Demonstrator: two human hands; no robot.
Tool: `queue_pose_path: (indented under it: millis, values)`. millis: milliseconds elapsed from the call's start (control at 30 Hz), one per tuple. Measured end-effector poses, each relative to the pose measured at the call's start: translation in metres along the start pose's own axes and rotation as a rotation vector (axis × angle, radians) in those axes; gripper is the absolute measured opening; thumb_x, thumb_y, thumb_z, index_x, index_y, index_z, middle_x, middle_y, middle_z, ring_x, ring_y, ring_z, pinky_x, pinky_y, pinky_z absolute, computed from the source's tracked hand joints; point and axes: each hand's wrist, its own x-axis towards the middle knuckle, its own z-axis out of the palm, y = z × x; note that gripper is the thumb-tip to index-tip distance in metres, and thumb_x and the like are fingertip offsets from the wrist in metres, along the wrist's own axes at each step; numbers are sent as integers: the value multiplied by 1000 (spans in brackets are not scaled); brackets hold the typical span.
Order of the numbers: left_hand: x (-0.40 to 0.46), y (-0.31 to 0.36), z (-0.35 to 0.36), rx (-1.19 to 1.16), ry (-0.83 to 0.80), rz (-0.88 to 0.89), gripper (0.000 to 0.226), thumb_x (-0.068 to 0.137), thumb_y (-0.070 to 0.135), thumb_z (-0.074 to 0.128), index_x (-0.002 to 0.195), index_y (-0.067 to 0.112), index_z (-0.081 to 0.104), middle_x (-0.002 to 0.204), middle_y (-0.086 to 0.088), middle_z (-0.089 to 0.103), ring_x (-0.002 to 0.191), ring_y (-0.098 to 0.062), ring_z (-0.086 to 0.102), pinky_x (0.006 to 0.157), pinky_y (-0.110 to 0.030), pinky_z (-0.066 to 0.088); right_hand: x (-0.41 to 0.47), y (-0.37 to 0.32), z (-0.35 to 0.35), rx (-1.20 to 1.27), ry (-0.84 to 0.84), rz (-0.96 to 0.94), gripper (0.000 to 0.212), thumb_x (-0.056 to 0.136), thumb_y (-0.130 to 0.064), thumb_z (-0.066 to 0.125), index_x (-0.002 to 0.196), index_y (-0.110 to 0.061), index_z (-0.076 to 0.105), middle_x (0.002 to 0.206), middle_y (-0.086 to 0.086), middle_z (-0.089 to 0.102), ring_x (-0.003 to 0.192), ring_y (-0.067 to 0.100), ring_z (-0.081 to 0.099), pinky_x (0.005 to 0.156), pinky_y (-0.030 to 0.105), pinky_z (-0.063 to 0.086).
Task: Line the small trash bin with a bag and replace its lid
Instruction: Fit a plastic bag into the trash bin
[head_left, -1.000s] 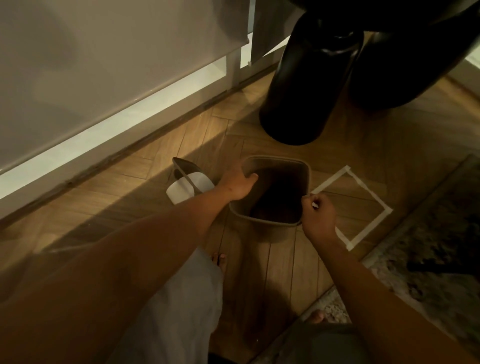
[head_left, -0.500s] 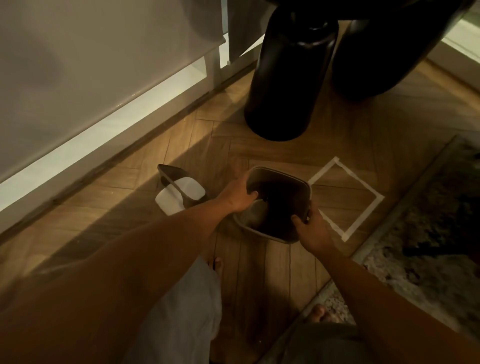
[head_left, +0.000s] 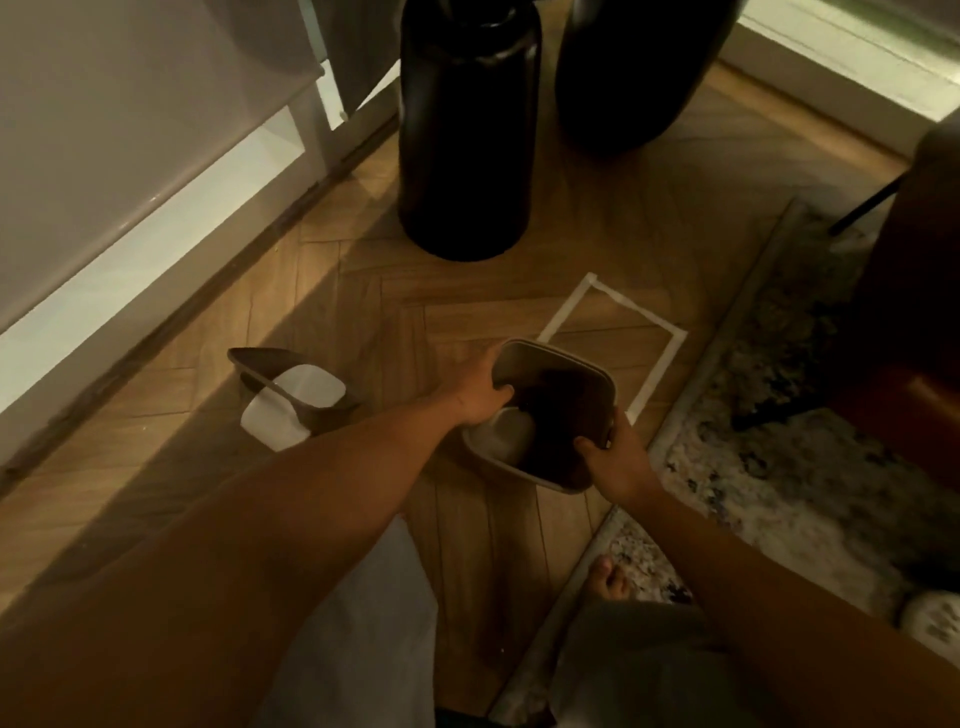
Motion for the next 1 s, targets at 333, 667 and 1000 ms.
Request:
queue_pose_path:
  millis: [333, 667, 1000]
  values:
    - [-8, 16, 32, 20, -192, 93, 98, 84, 22, 77, 158, 30, 13, 153, -3, 41, 138, -20, 42, 103, -32, 40, -29, 22, -24, -3, 18, 89, 76, 91, -12, 68, 154, -20, 28, 142, 6, 54, 130, 25, 52, 103, 38, 44]
    - [-28, 17, 42, 325, -298, 152, 137, 64, 28, 93, 159, 20, -5, 160, -13, 25, 145, -30, 29, 116, -49, 30, -52, 36, -25, -113, -78, 81, 133, 64, -17, 95, 159, -9, 3, 159, 10, 25, 144, 28, 34, 112, 34, 34]
    - [-53, 17, 45, 383, -274, 169, 137, 64, 22, 93, 158, 10, -5, 161, -15, 21, 147, -31, 24, 118, -46, 25, -64, 37, -20, -173, -59, 124, 136, 57, -22, 98, 156, -18, 4, 154, 9, 35, 137, 29, 43, 95, 30, 41]
